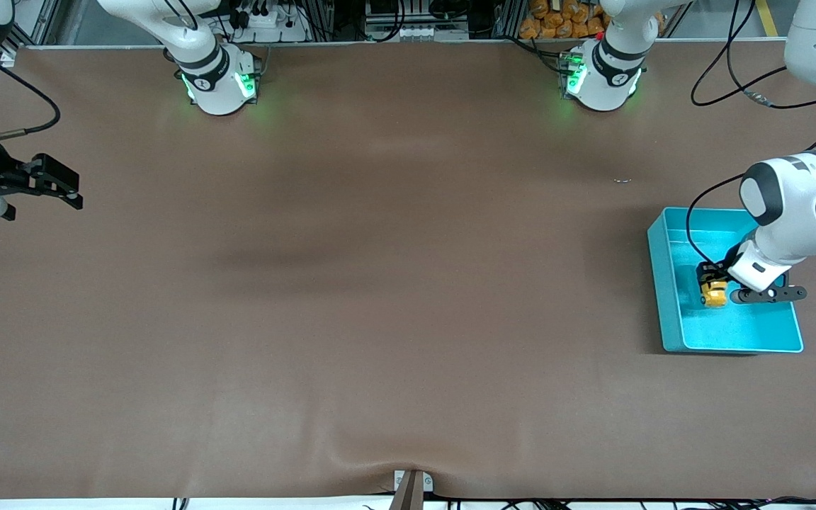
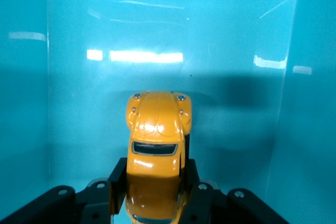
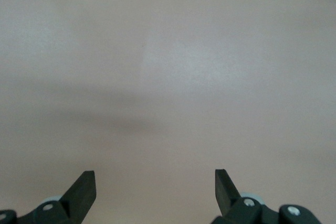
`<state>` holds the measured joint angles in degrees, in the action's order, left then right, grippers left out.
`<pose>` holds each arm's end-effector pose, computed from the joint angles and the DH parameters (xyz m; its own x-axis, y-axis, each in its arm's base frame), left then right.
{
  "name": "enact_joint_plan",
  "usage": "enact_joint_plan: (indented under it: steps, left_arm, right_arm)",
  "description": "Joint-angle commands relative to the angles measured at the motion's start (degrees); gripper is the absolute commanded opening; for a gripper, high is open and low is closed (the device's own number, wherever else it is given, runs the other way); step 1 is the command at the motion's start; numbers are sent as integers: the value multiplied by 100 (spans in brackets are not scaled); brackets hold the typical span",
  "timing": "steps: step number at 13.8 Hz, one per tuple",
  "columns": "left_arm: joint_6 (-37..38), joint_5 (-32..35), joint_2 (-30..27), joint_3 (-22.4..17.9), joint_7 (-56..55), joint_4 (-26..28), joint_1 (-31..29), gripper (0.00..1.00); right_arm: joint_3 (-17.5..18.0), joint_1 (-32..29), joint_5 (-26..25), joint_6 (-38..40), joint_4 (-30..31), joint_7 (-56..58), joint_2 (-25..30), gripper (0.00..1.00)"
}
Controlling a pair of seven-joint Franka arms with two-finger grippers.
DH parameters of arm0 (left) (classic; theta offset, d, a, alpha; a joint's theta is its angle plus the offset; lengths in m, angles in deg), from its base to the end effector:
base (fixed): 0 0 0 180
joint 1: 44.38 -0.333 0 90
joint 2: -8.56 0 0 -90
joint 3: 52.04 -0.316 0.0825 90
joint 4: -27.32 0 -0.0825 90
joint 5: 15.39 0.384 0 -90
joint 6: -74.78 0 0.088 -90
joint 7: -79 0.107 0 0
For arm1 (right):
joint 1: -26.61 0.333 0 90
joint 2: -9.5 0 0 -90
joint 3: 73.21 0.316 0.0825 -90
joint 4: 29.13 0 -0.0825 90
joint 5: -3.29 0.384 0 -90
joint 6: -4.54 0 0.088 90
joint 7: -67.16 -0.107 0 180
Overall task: Wind and store yellow beetle car
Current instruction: 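Lower the car into the bin and open the left gripper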
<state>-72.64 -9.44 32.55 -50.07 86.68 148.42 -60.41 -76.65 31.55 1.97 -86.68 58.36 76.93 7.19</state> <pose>0.5664 0.1402 0.2173 0.9991 0.0274 0.0331 0.0290 -0.9983 -0.0503 0.5693 0.0132 0.6245 0.9804 0.1960 0.0202 0.1953 -0.9803 0.0293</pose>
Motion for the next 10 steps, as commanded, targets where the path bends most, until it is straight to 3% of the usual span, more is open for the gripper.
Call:
enact_joint_plan:
  steps: [1, 10]
  left_arm:
    - [-252, -33, 53, 5, -29, 71, 21, 0]
    - [-490, 108, 184, 5, -64, 124, 4, 0]
  right_arm:
    - [-42, 103, -88, -27, 4, -80, 2, 100]
    - [-42, 94, -88, -27, 4, -80, -6, 100]
